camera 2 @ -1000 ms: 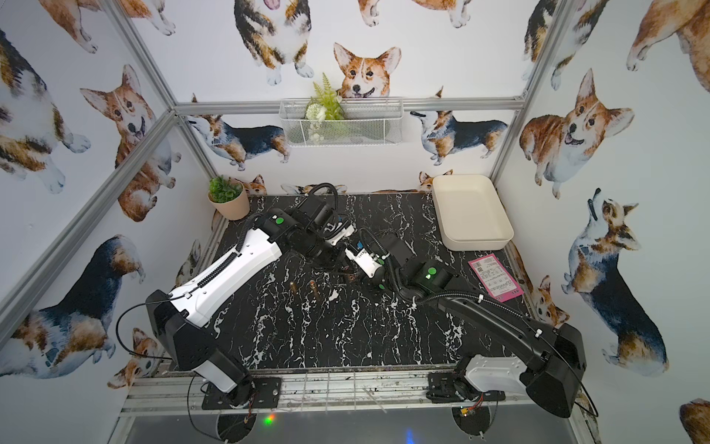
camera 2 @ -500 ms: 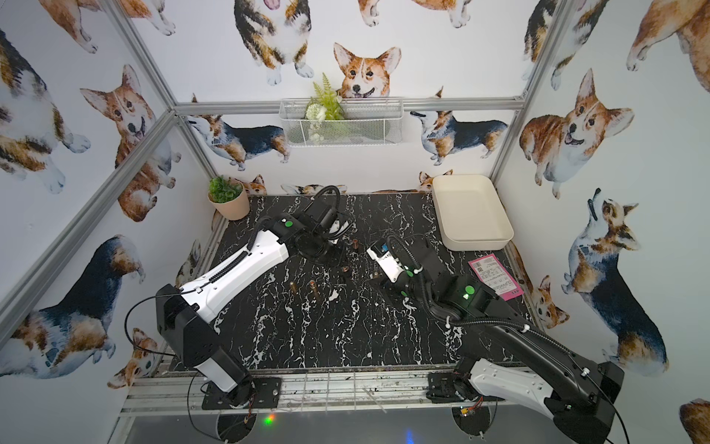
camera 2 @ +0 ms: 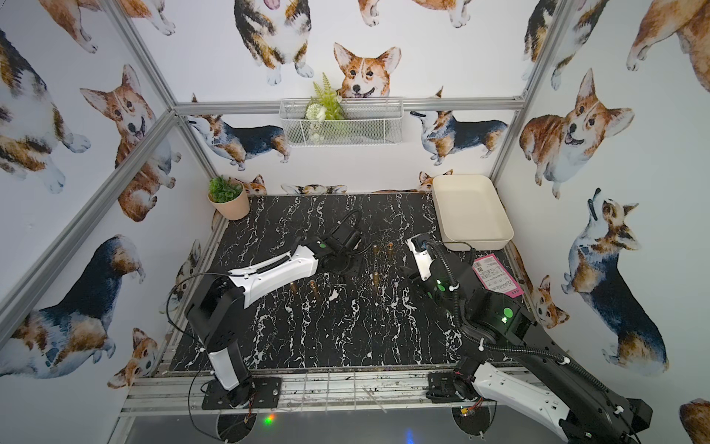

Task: Open the lipstick cap
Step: Place the lipstick at the center of the board.

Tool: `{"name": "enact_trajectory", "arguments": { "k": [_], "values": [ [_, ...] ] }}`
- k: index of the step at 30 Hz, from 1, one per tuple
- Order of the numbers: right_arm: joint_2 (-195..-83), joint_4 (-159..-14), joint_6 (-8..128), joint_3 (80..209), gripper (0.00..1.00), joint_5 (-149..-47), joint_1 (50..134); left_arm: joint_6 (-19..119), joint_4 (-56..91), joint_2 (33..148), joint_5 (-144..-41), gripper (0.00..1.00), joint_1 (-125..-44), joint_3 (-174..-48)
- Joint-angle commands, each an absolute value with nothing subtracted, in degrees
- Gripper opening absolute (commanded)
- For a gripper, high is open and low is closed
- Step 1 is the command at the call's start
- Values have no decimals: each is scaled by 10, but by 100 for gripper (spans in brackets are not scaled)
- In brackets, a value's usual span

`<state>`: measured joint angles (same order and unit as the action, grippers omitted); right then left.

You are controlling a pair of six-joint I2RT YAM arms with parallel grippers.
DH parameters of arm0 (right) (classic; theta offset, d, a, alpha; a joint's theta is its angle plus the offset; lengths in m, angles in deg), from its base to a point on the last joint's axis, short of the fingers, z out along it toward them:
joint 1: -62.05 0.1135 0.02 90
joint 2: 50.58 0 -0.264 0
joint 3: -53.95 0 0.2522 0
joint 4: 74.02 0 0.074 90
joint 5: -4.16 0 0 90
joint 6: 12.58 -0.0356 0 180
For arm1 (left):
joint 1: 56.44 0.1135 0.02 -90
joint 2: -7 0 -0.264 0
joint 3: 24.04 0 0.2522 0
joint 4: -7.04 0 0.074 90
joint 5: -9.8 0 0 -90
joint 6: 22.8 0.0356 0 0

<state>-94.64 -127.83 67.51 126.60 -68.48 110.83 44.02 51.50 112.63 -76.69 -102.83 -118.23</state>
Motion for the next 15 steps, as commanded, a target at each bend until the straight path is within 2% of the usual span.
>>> {"name": "enact_trajectory", "arguments": {
  "k": [1,15],
  "values": [
    [-945,-1295,641,1261,52,-703,1083,450,500,1167,-737,21,-1037,-1213],
    [-948,-1280,638,1232,53,-731,1063,456,532,1212,-708,21,-1040,-1238]
  ]
}}
